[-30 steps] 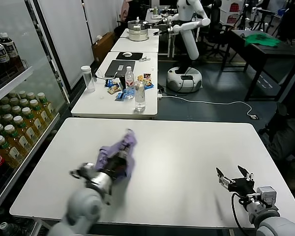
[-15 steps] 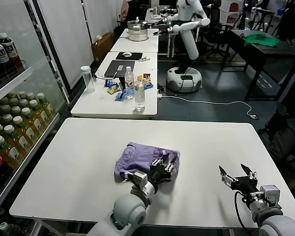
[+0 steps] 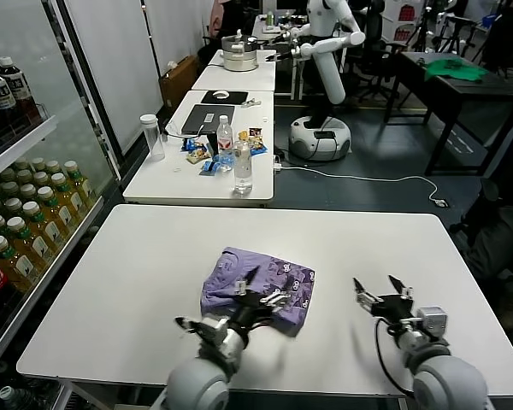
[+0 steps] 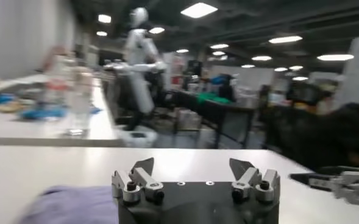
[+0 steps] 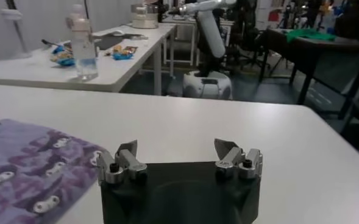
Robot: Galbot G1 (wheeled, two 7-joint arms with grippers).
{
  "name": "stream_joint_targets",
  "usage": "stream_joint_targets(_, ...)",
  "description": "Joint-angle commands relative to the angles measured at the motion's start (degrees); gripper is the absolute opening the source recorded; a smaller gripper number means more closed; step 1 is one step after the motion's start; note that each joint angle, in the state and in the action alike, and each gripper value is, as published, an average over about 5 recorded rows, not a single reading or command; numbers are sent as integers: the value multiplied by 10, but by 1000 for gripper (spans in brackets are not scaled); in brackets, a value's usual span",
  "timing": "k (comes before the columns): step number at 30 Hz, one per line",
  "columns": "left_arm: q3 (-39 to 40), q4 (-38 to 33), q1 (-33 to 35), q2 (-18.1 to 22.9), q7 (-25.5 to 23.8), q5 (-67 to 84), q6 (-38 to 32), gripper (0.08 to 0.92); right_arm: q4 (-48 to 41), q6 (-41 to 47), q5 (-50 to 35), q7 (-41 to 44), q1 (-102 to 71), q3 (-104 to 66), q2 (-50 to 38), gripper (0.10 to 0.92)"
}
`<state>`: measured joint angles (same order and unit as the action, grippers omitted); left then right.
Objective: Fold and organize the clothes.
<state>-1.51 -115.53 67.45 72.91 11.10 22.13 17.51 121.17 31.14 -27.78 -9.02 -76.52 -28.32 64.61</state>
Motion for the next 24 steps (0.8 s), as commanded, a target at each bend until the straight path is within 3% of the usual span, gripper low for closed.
stream_joint_targets(1,-176,-69,131,-25,46,-21,-18,819,-61,-7,20,-38,81,162,69,823)
stream_joint_targets(10,-208,-79,157,-19,56,-15,-32,823,-120,-24,41,-81,84,171,112,823)
stream_joint_targets(18,-204,-81,160,-9,57,-17,-34,823,-136,-20,-2,-85,90,169,125,818)
stream_joint_targets(24,-207,-84,163,-9,58,-17,-34,823,-141,-15,-11,-77,95,171,125,698)
